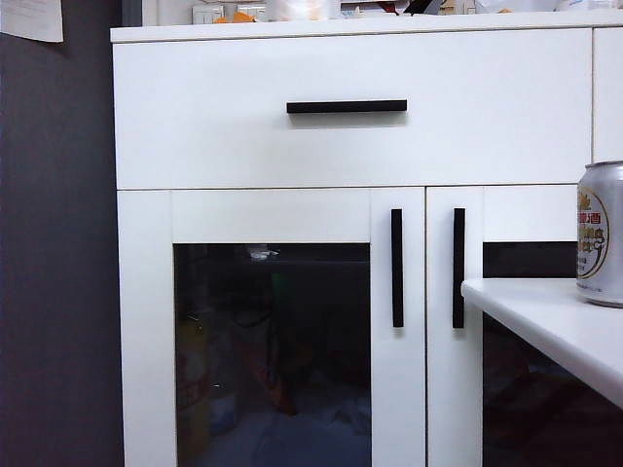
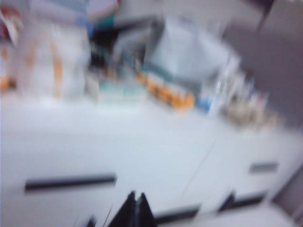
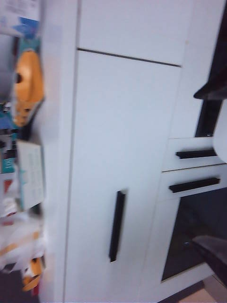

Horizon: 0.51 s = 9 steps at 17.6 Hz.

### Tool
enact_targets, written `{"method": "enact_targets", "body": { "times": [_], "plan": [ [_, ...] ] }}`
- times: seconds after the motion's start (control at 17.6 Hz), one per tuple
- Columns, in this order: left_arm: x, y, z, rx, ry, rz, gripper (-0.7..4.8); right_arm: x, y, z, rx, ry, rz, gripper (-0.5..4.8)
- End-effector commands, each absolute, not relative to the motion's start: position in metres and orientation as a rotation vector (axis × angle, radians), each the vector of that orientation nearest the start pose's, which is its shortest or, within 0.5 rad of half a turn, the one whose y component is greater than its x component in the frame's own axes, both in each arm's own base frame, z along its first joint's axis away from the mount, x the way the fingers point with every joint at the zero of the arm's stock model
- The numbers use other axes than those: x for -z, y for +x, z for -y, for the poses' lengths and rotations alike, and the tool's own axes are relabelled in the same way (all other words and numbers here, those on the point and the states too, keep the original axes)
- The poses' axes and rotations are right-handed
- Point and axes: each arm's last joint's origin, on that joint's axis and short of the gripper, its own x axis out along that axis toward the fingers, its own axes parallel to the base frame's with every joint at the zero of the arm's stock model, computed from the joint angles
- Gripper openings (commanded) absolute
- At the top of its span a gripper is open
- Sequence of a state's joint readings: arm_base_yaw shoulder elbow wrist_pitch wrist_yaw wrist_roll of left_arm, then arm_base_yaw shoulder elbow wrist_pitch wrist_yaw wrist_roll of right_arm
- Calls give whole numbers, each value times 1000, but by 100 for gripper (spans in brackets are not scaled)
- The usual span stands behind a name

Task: Open the left door of the white cabinet, pick up a can of beverage from the table on the right, place it inside the cabinet, and finally close the cabinet door.

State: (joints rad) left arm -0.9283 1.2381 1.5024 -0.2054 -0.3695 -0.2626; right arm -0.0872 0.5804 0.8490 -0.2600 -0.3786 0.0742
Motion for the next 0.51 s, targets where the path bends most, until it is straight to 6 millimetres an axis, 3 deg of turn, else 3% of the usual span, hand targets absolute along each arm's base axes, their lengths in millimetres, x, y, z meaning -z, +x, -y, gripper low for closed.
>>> {"method": "enact_targets", "body": {
  "times": [0.06,0.23,0.34,0.51],
  "plan": [
    [-470,164,200,544,-231,-86,-5,-376,115,-1,-292,12,39,368],
    [-464,168,207,545,-305,-140,-6,-376,117,0,-283,-8,40,368],
    [-455,174,220,646,-212,-155,-6,-376,114,-4,-313,-11,45,368],
    [-429,190,243,664,-58,-232,-6,-376,111,-6,-330,-6,38,368]
  ]
}}
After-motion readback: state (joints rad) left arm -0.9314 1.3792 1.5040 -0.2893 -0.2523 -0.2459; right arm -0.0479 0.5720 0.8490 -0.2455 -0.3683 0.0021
